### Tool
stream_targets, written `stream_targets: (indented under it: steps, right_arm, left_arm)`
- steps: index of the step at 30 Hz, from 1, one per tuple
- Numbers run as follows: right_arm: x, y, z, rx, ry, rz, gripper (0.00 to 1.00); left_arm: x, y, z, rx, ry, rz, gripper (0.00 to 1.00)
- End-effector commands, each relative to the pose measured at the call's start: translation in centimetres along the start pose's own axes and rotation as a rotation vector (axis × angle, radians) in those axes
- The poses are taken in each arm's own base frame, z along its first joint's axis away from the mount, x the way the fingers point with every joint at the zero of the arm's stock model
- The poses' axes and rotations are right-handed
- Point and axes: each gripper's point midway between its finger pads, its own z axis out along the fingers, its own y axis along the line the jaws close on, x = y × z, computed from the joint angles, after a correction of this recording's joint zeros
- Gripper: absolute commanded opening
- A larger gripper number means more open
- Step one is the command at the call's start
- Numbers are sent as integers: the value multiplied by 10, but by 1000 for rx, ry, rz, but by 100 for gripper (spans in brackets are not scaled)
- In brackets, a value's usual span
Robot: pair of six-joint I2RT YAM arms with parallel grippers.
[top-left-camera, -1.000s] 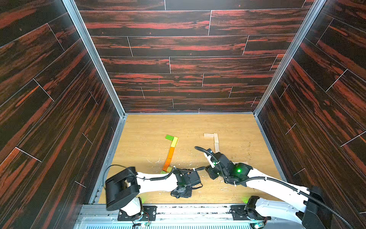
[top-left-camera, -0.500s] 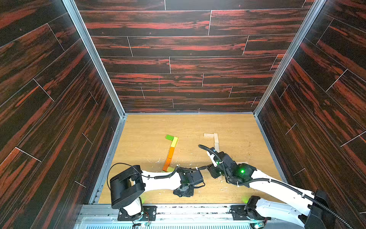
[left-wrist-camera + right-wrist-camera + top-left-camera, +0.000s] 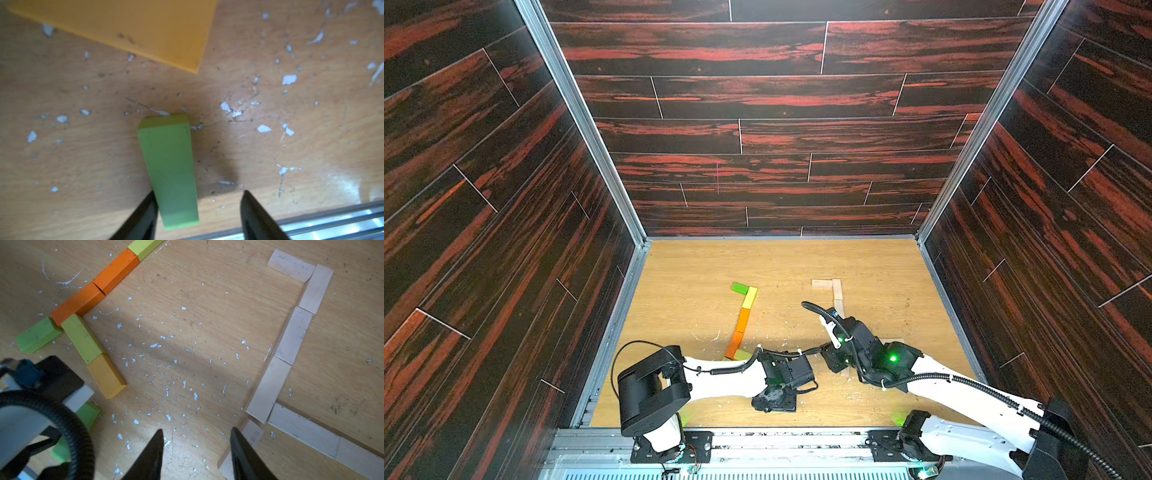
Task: Assemble a giraffe with building blocks
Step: Move the building block to the center of the board, then assemble the building block at the center of the board.
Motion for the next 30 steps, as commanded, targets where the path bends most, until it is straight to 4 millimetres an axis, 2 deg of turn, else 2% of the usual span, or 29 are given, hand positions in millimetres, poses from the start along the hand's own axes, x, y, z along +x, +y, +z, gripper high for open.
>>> stream_targets:
  steps: [1, 7, 9, 16, 19, 30]
  right_arm:
    - [3, 2, 0, -13, 5, 10, 53]
    - [2, 1, -3, -12, 1, 13, 53]
    - [3, 1, -3, -11, 3, 10, 53]
    - [4, 1, 1, -7, 13, 8, 53]
    - [5, 1, 2, -7, 19, 8, 53]
    - [6, 2, 3, -9, 20, 5, 53]
  left_arm:
    - [-6, 9, -8, -47, -30, -11, 72]
    - [-11, 16, -9, -59, -27, -43, 73]
    - [-12, 15, -9, -53, -28, -47, 71]
    - [-15, 2, -7, -18, -13, -21, 50]
    - [-16, 2, -5, -27, -9, -20, 44]
    - [-18, 9, 3, -64, -1, -33, 35]
